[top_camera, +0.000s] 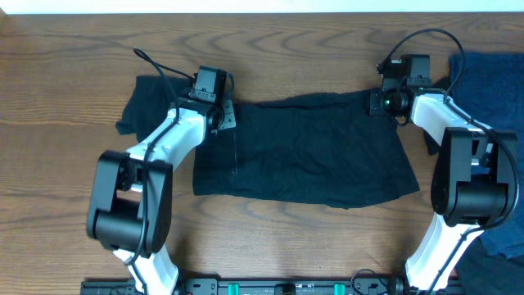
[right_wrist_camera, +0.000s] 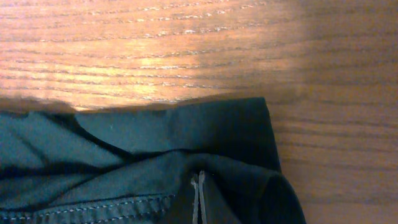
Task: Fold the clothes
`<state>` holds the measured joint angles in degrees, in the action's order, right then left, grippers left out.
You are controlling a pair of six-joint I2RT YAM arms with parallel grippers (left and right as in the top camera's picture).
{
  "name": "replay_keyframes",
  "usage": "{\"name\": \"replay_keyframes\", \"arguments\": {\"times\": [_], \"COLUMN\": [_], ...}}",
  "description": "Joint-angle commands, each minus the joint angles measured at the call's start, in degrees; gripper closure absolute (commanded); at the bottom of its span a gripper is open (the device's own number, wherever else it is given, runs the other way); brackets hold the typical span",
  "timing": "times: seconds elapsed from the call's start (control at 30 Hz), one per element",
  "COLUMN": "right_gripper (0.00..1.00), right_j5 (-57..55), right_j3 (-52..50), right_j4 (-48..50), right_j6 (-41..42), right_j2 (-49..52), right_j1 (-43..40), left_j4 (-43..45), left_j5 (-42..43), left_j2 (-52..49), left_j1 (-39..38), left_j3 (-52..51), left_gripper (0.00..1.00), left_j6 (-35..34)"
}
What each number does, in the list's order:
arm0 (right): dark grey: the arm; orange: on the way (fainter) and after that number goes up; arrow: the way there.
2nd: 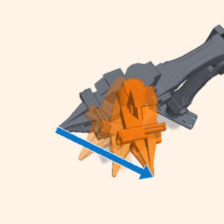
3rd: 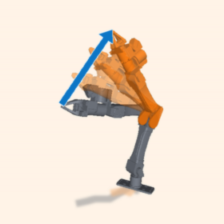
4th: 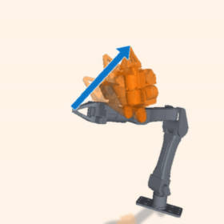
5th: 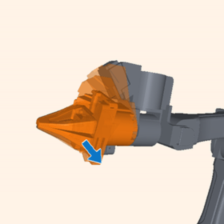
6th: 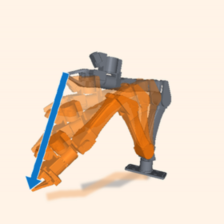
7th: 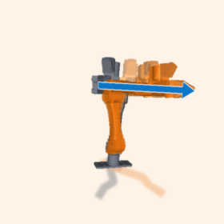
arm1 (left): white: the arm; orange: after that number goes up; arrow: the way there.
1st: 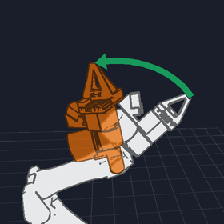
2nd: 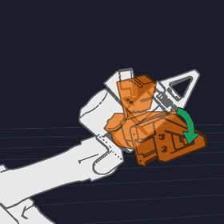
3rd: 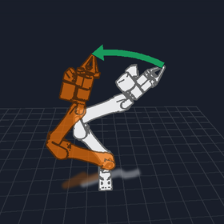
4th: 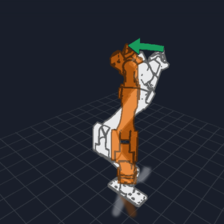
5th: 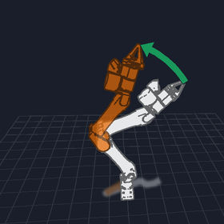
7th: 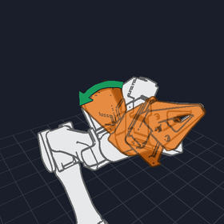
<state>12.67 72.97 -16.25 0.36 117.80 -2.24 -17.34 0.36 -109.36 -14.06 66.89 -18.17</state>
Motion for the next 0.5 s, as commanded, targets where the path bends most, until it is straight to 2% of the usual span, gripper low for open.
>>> {"name": "replay_keyframes", "arguments": {"times": [0.0,0.23,0.47], "right_gripper": [0.99,0.96,0.93], "right_j5": [-0.6,0.0,7.3], "right_j3": [-0.3,0.9,2.2], "right_j4": [-0.2,0.3,-2.8], "right_j6": [-1.2,-1.3,-1.3], "right_j2": [2.6,0.7,-11.4], "right_j1": [0.4,0.4,0.9], "left_j4": [0.2,1.8,-1.7], "left_j5": [-1.5,-1.5,-1.4], "left_j2": [-3.1,-1.4,11.1], "left_j1": [1.0,1.8,1.7], "left_j3": [0.5,0.7,0.8], "left_gripper": [0.94,0.94,0.94], "left_j6": [0.6,6.5,7.0]}}
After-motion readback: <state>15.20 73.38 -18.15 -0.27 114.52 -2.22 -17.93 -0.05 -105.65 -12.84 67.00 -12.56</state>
